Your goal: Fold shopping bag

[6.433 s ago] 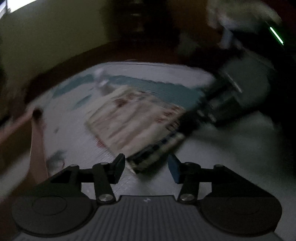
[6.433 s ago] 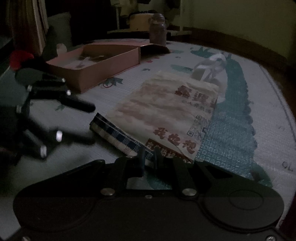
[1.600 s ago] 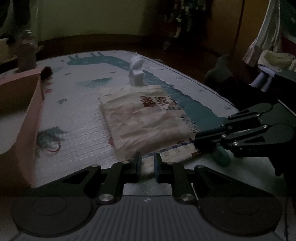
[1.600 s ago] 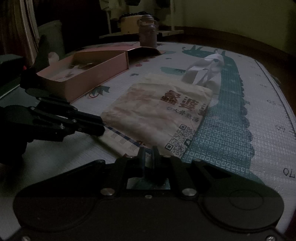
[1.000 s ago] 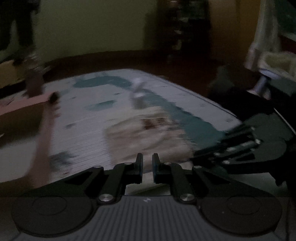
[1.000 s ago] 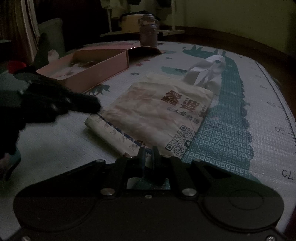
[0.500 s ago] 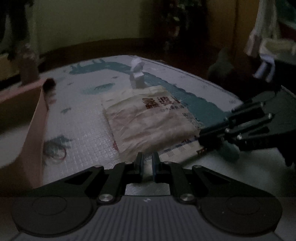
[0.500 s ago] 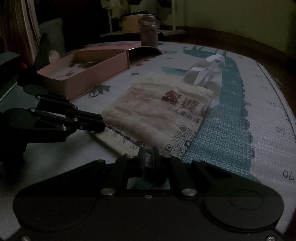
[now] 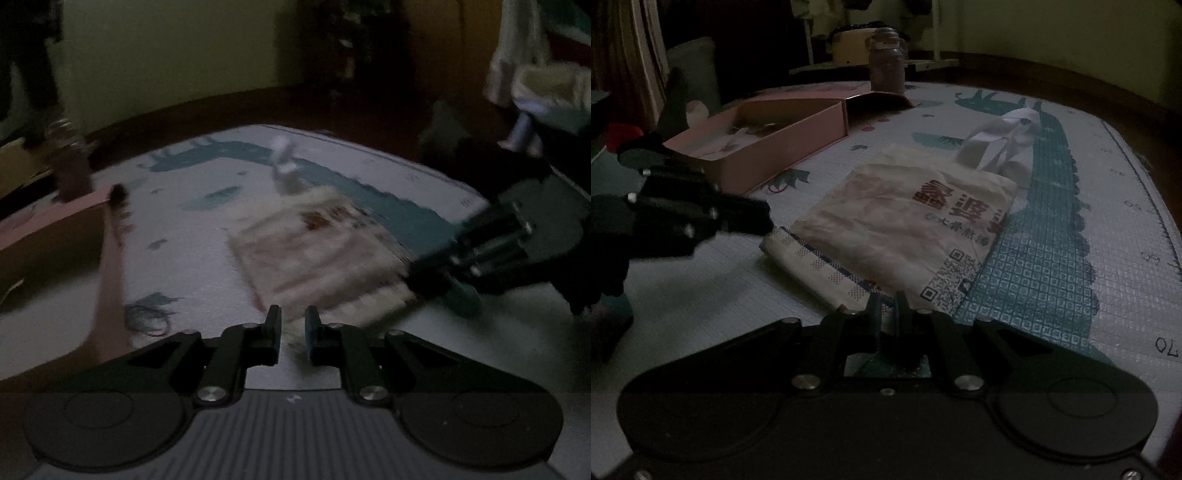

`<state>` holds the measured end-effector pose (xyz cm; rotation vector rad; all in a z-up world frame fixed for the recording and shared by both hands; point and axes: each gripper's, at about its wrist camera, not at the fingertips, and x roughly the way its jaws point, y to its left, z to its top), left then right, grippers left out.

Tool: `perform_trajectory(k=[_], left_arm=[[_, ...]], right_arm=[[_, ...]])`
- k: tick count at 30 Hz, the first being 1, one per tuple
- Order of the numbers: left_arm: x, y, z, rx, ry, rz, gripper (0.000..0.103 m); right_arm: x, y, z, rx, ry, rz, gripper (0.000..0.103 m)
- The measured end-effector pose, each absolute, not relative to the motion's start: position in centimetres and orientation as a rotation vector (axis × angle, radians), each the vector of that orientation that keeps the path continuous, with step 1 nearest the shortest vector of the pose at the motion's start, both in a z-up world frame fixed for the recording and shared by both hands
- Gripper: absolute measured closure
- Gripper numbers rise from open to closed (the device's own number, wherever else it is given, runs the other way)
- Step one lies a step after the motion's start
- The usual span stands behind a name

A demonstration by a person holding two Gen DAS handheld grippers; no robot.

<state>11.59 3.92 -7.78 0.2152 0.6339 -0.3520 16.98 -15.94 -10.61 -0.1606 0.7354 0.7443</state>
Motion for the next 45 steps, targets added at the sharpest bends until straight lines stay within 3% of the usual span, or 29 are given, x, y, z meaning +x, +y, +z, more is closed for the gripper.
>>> perform_trajectory(k=[4, 6, 8, 13, 16, 25, 31, 39, 43, 45], left_arm=[[11.7, 3.0, -8.3, 0.243, 0.642, -0.379, 0.089], [11.6, 2.7, -8.4, 0.256, 0.639, -0.394, 0.078], [11.4, 2.5, -8.4, 0.272, 0.633, -0.4, 0.053], [10.9, 1.9, -8.2, 0.416, 0.623, -0.407, 0.053], [10.3, 1.4, -7.7, 0.594, 0.606, -0.456, 0.066], [9.3, -0.2, -9.7, 0.998, 0.552, -0.564, 0.07], [8.8, -1.3, -11.5, 1.24, 0.455, -0.563, 0.08], [9.5, -2.3, -13.4, 1.385, 0.352, -0.603, 0.082], [9.6, -2.6, -13.9, 1.365, 0.36, -0.606, 0.094], [9.6, -2.6, -13.8, 1.348, 0.372, -0.609, 0.095]], right_arm=[[17.1, -16.0, -10.6, -0.148, 0.74, 0.747, 0.1], [17.2, -16.1, -10.6, -0.14, 0.744, 0.75, 0.1], [17.3, -16.1, -10.6, -0.134, 0.747, 0.752, 0.1], [17.5, -16.1, -10.6, -0.126, 0.757, 0.756, 0.1], [17.7, -16.2, -10.5, -0.122, 0.767, 0.766, 0.099], [18.5, -16.7, -10.7, -0.077, 0.797, 0.792, 0.1], [19.4, -17.2, -10.6, -0.053, 0.832, 0.829, 0.1], [20.5, -17.0, -10.7, -0.051, 0.867, 0.885, 0.1], [19.6, -16.4, -10.6, -0.114, 0.81, 0.888, 0.099], [18.4, -15.8, -10.4, -0.202, 0.755, 0.897, 0.097]])
